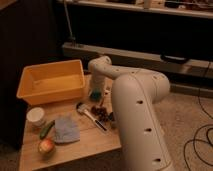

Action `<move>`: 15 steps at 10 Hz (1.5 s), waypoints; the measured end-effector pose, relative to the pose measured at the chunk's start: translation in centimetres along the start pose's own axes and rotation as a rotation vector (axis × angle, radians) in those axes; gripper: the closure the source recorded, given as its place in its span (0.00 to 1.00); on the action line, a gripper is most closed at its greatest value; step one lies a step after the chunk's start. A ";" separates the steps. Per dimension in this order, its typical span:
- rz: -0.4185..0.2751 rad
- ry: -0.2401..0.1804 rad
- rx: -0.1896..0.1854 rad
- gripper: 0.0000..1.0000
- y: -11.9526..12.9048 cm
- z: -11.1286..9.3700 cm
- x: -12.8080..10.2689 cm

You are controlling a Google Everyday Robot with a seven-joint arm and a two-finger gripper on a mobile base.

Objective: Place sponge in tray

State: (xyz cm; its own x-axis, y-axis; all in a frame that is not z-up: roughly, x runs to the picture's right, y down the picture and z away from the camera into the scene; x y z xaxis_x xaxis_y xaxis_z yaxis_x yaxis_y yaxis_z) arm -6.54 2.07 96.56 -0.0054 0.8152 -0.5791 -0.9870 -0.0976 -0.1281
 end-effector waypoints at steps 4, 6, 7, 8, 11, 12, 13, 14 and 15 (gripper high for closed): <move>0.009 0.003 0.012 0.36 0.3 1.1 -0.2; 0.015 0.010 0.017 0.49 0.4 1.4 -0.2; 0.019 0.018 0.022 0.59 0.5 1.5 -0.2; 0.024 0.029 0.030 0.71 0.5 1.6 -0.1; 0.040 0.029 0.053 0.98 -0.3 0.6 -0.4; 0.050 0.021 0.062 1.00 -0.9 -0.7 -1.0; 0.061 0.009 0.066 1.00 -1.4 -2.1 -1.7; 0.076 -0.012 0.069 1.00 -2.2 -4.3 -2.7; 0.085 -0.036 0.067 1.00 -2.8 -6.5 -3.8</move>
State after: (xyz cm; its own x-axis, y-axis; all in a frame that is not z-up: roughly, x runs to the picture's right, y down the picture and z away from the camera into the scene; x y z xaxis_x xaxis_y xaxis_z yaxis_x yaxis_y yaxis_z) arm -2.68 -4.46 93.84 -0.0942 0.8259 -0.5559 -0.9913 -0.1296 -0.0247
